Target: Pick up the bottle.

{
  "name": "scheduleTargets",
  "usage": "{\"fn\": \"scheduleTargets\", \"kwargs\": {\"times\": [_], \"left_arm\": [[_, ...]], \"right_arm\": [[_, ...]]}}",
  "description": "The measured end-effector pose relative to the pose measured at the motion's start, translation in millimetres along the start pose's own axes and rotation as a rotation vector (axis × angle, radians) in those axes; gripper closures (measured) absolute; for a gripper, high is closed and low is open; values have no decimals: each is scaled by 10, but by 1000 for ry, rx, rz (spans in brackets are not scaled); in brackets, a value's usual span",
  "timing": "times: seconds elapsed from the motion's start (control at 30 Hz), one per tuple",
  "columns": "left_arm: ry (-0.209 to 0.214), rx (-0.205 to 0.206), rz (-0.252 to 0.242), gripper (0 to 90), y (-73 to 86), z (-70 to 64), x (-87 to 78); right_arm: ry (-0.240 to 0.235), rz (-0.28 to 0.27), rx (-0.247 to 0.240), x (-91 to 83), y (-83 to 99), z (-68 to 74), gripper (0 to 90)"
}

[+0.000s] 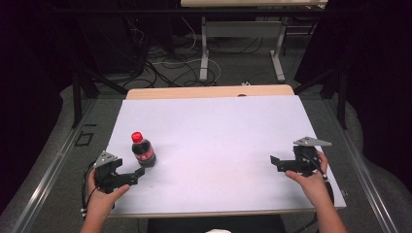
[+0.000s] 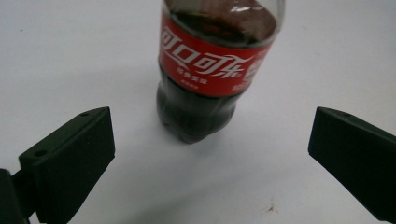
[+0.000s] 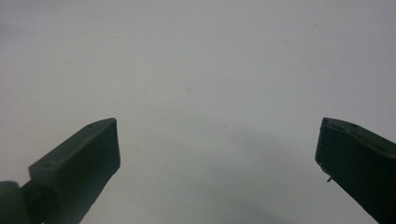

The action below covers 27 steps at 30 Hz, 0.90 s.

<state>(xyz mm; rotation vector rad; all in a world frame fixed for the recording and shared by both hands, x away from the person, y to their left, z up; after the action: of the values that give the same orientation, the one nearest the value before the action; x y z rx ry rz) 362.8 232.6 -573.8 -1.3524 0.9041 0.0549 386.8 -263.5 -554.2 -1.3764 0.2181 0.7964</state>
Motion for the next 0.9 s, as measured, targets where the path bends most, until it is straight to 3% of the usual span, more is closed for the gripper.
{"fn": "scheduleTargets", "kwargs": {"times": [0.07, 0.1, 0.3, 0.4, 0.5, 0.63, 0.9], "left_arm": [[5, 8, 7, 7, -7, -19, -5], [5, 12, 5, 7, -17, -39, -5], [8, 41, 4, 9, -81, -123, 18], [11, 43, -3, 13, -105, -128, 47], [25, 43, 4, 21, -126, -137, 78], [27, 61, 14, 21, -161, -151, 116], [-10, 59, 7, 34, -288, -53, 219]], "right_arm": [[-2, -6, 11, -88, 11, 46, 0], [6, -4, 6, -227, 47, 68, 0], [35, -32, -45, -347, 111, 39, 0], [28, -56, -48, -316, 132, 24, 0], [22, -18, -39, -272, 198, 7, 1], [42, -12, -58, -233, 230, -9, 9], [37, -6, -54, -175, 280, 17, 19]]}}
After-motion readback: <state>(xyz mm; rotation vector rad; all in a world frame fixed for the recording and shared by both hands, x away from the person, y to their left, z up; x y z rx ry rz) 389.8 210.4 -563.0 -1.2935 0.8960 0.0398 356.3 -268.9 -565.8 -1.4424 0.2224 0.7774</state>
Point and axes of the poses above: each handheld gripper's, and its own axes: x roughly forward along the jaws, y roughly out of its underside, z roughly to its left, the point moved 9 cm from there along x, roughly forward along the jaws, and after that the axes turned 9 degrees about x, right-handed, at the moved point
